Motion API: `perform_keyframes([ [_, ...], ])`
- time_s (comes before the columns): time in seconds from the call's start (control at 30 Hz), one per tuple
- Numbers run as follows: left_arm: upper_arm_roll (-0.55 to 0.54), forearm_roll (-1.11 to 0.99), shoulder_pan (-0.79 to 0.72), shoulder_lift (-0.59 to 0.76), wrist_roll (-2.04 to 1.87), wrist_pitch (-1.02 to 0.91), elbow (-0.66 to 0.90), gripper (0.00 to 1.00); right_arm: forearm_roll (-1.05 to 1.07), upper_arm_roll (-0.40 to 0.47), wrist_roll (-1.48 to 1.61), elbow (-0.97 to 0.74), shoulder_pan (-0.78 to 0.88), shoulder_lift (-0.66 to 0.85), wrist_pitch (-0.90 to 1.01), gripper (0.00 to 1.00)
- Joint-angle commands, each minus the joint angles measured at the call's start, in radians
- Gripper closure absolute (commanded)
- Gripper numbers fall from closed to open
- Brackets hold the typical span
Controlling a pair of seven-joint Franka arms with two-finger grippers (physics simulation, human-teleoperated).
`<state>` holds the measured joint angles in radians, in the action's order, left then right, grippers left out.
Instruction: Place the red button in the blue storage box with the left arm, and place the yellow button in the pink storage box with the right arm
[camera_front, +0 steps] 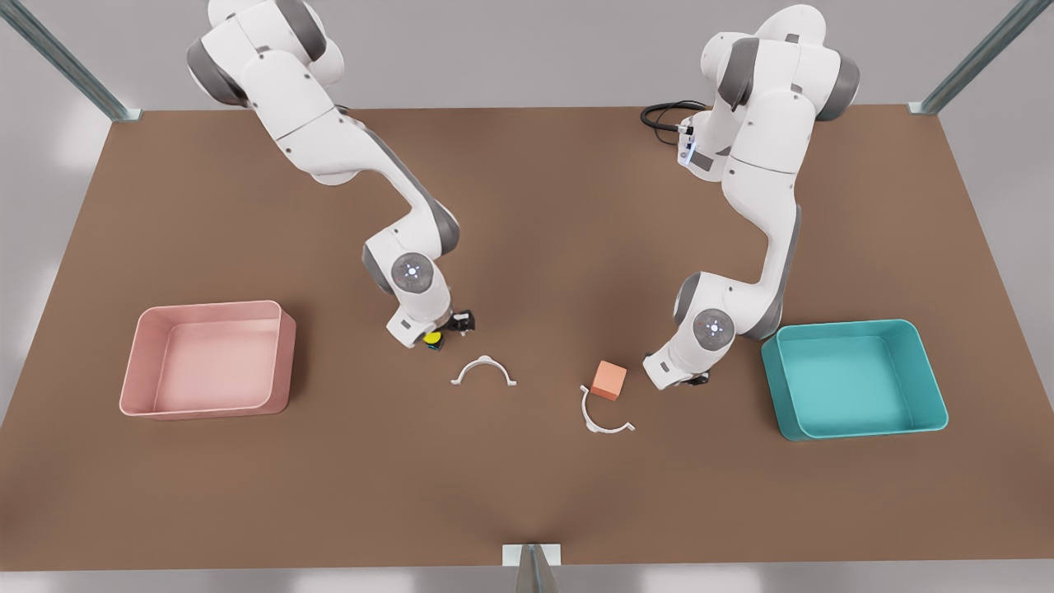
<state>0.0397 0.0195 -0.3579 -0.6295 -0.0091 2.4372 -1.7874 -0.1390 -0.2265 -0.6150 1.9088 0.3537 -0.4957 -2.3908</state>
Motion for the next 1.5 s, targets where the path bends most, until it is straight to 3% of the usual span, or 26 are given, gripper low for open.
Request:
perform_keyframes([
  [0.0,0.000,-0.001,0.001,0.020,-0.017,-0.012,0.002,0.44,-0.005,-0.001,-0.131,0.019,-0.002,0.006,-0.100,0.00],
  [0.13,0.012,-0.006,0.048,0.132,0.058,-0.153,0.002,0.45,-0.028,-0.001,-0.107,0.044,-0.035,0.017,-0.096,0.00],
  [0.27,0.011,-0.004,0.286,0.266,0.441,-0.342,0.005,0.45,-0.028,-0.001,-0.084,0.065,-0.052,0.020,-0.102,0.00],
  [0.4,0.012,0.000,0.473,0.261,0.760,-0.359,0.009,0.45,-0.028,-0.001,-0.086,0.064,-0.050,-0.007,-0.139,0.00],
  [0.47,0.012,-0.001,0.536,0.192,0.845,-0.354,0.062,0.42,-0.033,-0.001,-0.084,0.065,-0.053,-0.017,-0.149,0.00],
  [0.5,0.012,-0.003,0.537,0.143,0.845,-0.353,0.106,0.00,-0.036,-0.001,-0.084,0.065,-0.055,-0.023,-0.149,0.00],
  [0.6,0.011,-0.006,0.524,0.103,0.746,-0.356,0.151,0.00,-0.036,-0.001,-0.084,0.081,-0.055,-0.034,-0.174,0.01],
  [0.73,-0.006,0.017,0.478,0.132,0.371,-0.461,0.302,0.00,-0.056,-0.001,-0.086,0.101,-0.055,-0.043,-0.206,0.17],
  [0.87,-0.001,0.025,0.367,0.390,0.109,-0.702,0.345,0.00,-0.070,0.001,-0.084,0.108,-0.056,-0.046,-0.220,0.33],
  [0.97,-0.004,0.017,0.343,0.404,0.083,-0.804,0.395,0.00,-0.071,0.001,-0.086,0.108,-0.056,-0.049,-0.220,0.40],
  [1.2,0.000,0.020,0.372,0.396,0.093,-0.784,0.393,0.00,-0.085,-0.001,-0.074,0.108,-0.062,-0.043,-0.211,0.42],
  [1.37,0.000,0.020,0.367,0.396,0.093,-0.784,0.393,0.00,-0.085,-0.007,-0.078,0.134,-0.059,-0.043,-0.206,0.39],
  [1.47,-0.001,0.019,0.366,0.396,0.093,-0.784,0.393,0.00,-0.085,-0.007,-0.077,0.138,-0.061,-0.038,-0.209,0.50],
])
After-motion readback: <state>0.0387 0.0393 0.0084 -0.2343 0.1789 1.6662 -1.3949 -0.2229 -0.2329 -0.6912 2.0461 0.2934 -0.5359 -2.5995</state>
